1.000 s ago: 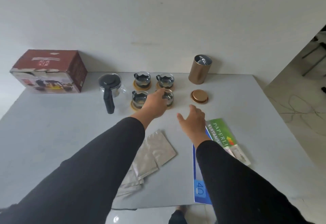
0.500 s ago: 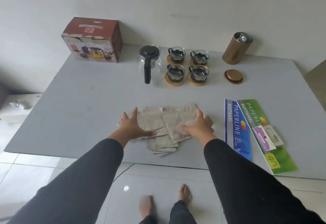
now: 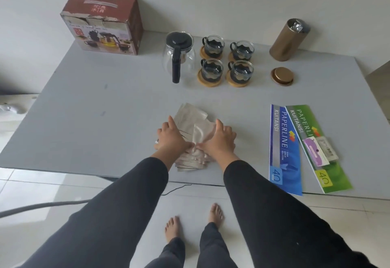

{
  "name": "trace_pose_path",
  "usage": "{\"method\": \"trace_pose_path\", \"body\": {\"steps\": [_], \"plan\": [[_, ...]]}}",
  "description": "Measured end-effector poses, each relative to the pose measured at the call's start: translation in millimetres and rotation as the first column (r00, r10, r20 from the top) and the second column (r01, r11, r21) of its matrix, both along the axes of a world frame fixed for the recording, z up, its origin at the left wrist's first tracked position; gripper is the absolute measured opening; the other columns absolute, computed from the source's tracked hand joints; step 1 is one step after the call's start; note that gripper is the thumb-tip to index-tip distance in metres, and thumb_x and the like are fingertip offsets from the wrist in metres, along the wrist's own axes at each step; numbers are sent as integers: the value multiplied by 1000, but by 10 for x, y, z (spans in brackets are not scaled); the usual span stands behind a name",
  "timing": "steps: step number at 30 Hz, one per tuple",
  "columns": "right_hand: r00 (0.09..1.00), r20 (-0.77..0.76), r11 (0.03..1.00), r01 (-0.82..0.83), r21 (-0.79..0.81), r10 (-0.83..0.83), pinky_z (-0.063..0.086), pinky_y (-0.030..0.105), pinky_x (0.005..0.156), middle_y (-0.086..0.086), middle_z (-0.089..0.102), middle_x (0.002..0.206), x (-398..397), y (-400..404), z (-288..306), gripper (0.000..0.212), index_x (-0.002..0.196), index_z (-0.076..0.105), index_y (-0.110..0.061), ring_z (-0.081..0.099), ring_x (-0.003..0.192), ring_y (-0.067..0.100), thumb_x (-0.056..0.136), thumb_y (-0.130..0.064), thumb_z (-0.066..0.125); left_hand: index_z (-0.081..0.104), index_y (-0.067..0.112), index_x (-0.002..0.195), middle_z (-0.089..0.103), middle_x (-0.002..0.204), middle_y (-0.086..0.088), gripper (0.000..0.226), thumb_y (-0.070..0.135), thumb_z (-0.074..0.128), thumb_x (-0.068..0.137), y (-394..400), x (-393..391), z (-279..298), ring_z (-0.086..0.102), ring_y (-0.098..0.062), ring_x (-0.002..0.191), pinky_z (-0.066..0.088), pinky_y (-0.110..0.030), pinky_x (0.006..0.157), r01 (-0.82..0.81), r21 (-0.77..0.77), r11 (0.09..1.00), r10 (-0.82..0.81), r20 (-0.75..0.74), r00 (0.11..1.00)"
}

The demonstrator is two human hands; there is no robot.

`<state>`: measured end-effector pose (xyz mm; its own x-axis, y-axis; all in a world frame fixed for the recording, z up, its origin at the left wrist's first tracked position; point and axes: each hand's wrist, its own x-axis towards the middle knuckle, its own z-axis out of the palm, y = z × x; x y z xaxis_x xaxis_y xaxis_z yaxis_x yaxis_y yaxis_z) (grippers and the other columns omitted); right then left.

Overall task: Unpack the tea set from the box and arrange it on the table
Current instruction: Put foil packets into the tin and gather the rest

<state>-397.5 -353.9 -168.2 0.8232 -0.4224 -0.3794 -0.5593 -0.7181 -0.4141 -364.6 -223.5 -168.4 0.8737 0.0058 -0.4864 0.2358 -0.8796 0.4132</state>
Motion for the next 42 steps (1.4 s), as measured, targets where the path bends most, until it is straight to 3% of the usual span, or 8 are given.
{"method": "trace_pose_path", "body": {"steps": [10,19,24,27,31,37,39,42], "plan": [[997,18,992,69,107,-72,34,30,103,13,36,134,84,271,-32,100,142,24,-10,36,126,29,65,-36,84,35,7,134,52,128,-12,78,28,81,74,17,140,-18,53,-29,119,47,-33,91,-128,-126,984,123,-50,991],[991,-12,978,134,162,-134,40,38,105,14,34,130,88,279,-46,109,145,19,-14,40,122,29,61,-29,87,51,9,127,43,128,-10,69,53,69,77,-53,192,8,42,-28,121,39,-32,96,-129,17,992,129,-40,991],[976,-50,946,219,240,-214,43,36,103,13,30,133,119,284,-22,110,146,18,-17,43,122,29,61,-19,88,60,9,97,58,84,-2,41,46,64,82,-1,233,59,56,-24,93,41,-27,72,-2,-33,999,1,-48,999],[961,-60,918,277,284,-272,44,33,101,13,32,133,116,333,10,107,144,21,-16,46,120,29,61,-18,89,57,11,119,59,100,-4,52,46,66,81,45,276,108,56,-24,102,43,-28,76,29,-35,999,-32,-72,997],[949,-79,899,314,304,-305,44,32,100,15,35,135,114,393,60,102,141,24,-14,48,122,30,62,-18,88,56,17,122,56,96,-1,48,42,66,82,79,288,132,52,-21,91,42,-27,71,66,-26,997,-69,-114,991],[912,-136,864,410,292,-387,46,27,78,14,42,133,105,445,101,82,133,28,-13,54,116,29,71,-14,83,41,11,137,57,111,-8,61,34,63,85,135,205,124,53,-25,91,48,-33,75,-69,-166,984,29,-227,973],[901,-133,862,433,263,-412,45,28,74,15,41,132,101,491,76,65,130,30,-13,56,111,29,81,-20,73,50,8,124,59,96,-8,46,32,62,87,142,177,125,56,-25,85,49,-33,75,-81,-192,978,35,-233,972],[884,-97,857,467,217,-457,49,37,90,19,37,131,73,601,38,44,129,34,-11,52,112,34,92,-22,54,52,7,84,51,70,-4,30,36,57,91,140,104,160,52,-20,66,42,-26,58,-71,-165,984,33,-218,975]]}}
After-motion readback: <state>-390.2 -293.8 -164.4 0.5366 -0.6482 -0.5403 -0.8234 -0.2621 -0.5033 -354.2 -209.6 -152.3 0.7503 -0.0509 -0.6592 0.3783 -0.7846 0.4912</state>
